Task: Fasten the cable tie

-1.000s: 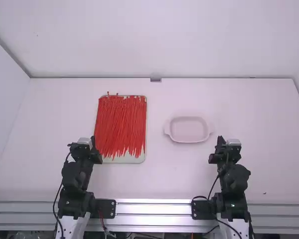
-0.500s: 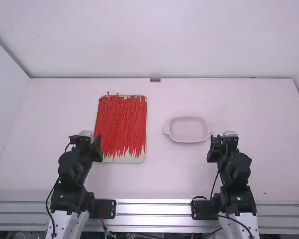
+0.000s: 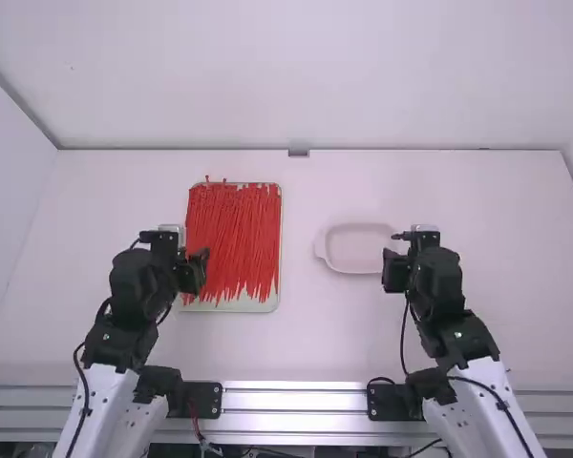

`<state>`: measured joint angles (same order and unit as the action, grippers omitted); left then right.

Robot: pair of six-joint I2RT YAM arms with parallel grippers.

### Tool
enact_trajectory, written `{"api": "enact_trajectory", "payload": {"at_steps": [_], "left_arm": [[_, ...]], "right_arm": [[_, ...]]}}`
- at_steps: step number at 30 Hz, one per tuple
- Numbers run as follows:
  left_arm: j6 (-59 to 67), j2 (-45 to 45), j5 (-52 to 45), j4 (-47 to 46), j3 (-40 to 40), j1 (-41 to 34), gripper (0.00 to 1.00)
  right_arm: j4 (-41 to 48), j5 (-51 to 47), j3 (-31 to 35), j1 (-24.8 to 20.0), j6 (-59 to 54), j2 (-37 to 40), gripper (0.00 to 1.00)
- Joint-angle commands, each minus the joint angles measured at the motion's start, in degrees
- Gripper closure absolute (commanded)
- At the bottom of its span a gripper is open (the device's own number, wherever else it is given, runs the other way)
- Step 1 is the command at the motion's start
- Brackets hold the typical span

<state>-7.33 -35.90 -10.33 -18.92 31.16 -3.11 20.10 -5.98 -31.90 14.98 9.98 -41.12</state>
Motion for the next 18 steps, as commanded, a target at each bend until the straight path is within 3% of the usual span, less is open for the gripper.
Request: {"api": "enact_trajectory", "payload": {"at_steps": [1, 8, 12, 18], "left_arm": [[-3.19, -3.35, -5.07, -0.97, 4.13, -0.74, 0.43], [-1.51, -11.57, -7.68, -5.77, 11.58, -1.58, 0.31], [-1.45, -17.72, -3.14, -12.92, 17.19, -2.2, 0.22], [-1.68, -23.52, -4.27, -17.08, 22.17, -2.78, 0.14]], "right_arm": [[1.82, -1.2, -4.7, 2.11, -1.05, -3.99, 0.43], [9.63, -1.23, -12.29, 6.86, 3.44, -13.38, 0.31], [16.14, -2.03, -18.04, 10.74, 5.7, -20.58, 0.22], [20.41, -3.02, -23.13, 14.89, 8.53, -26.9, 0.14]]}}
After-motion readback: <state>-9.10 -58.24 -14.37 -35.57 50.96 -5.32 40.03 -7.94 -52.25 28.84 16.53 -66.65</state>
